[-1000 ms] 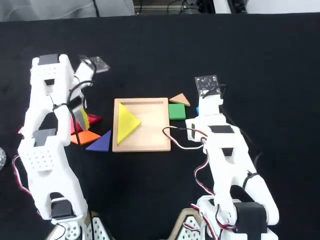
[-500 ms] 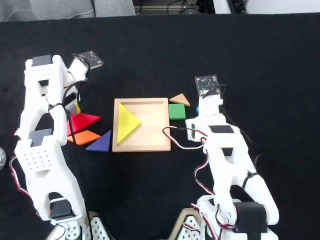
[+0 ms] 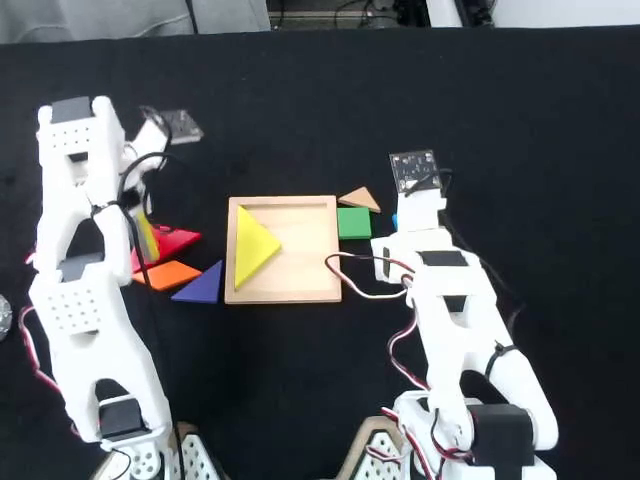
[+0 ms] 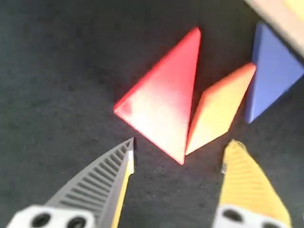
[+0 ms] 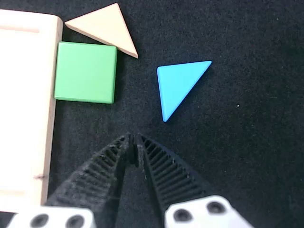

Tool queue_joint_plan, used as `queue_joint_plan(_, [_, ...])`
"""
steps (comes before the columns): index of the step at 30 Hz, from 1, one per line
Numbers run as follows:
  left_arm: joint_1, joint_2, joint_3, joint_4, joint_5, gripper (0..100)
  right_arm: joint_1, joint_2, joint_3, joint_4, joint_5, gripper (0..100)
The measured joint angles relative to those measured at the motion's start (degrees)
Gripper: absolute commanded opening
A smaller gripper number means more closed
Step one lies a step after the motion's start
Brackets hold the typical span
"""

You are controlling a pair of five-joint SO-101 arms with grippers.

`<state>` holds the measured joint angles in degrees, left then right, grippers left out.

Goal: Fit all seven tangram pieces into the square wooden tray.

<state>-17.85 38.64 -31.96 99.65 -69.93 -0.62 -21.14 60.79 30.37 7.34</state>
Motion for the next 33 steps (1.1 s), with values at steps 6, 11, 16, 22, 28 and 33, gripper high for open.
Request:
queue_joint_plan(6, [-0.79,5.63,-2.64,0.18,-5.36,32,0.0,0.0,0.0,0.0,0.0,1.4])
queue_joint_plan(11, [-0.79,8.97,-7.03,0.18,-5.19,32,0.0,0.0,0.0,0.0,0.0,1.4])
queue_joint_plan(16, [-0.79,11.52,-10.64,-0.18,0.0,32,0.0,0.0,0.0,0.0,0.0,1.4])
queue_joint_plan(22, [-0.7,14.59,-10.99,-2.37,2.02,32,0.0,0.0,0.0,0.0,0.0,1.4])
queue_joint_plan(28, [-0.35,15.21,-11.78,-2.55,2.11,30,0.0,0.0,0.0,0.0,0.0,1.4])
queue_joint_plan(33, [0.62,15.21,-11.78,-5.19,2.11,29,0.0,0.0,0.0,0.0,0.0,1.4])
